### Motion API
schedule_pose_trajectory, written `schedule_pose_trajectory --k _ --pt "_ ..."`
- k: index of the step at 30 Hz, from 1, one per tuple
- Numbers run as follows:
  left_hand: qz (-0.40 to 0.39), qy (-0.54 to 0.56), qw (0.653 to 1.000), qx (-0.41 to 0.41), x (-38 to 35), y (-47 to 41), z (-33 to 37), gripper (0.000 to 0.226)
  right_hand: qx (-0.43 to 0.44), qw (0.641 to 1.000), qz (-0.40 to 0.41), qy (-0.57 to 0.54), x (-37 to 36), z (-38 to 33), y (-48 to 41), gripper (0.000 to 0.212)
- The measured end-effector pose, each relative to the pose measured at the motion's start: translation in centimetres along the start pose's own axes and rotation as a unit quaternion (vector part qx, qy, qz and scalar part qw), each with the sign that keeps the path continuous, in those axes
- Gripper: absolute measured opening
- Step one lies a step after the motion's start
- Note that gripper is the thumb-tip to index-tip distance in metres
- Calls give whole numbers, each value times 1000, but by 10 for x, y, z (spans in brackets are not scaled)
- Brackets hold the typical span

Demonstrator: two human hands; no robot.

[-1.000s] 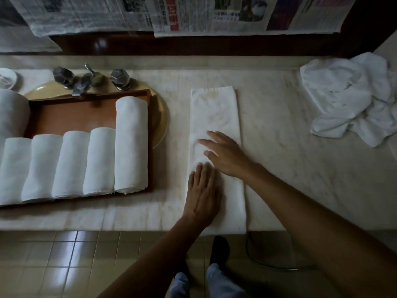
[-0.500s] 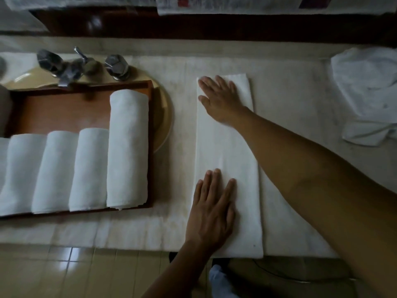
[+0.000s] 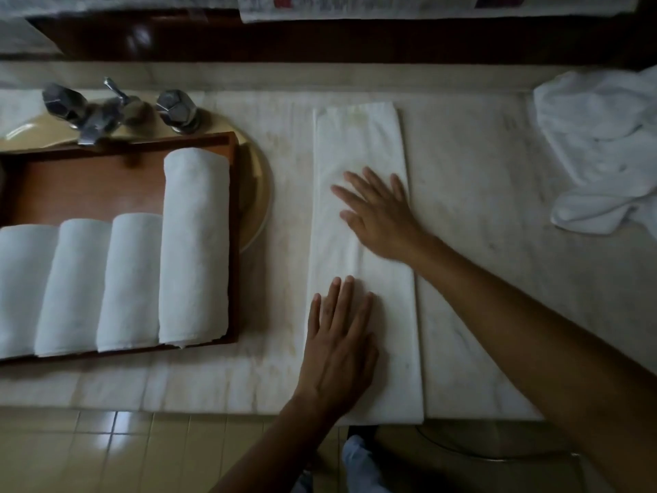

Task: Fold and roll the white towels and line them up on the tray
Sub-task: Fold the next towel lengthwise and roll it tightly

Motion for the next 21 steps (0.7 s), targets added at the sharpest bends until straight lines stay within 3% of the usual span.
schedule_pose_trajectory --k 5,10,13,17,21 --pt "-6 -29 1000 3 1 4 13 68 2 1000 -29 3 25 32 -89 55" --pt "-10 -32 999 25 0 1 6 72 -3 1000 -17 11 40 40 -125 54" --pt "-3 -26 999 19 1 -2 5 72 -8 1000 19 -16 41 22 -103 56" --pt "6 -16 1000 14 1 -2 6 72 92 981 130 -110 20 -28 -9 45" --pt "7 -16 1000 6 1 -1 7 72 51 998 14 -20 -7 -24 9 59"
Point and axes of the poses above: each hand's wrist, its own y-axis away from the middle knuckle, its own x-axis out of the back of the hand, z = x × y, the point moved 5 cm from there along -y, towards the middle knuckle, and after that the axes turned 12 degrees about -y, right-handed, at the moved point
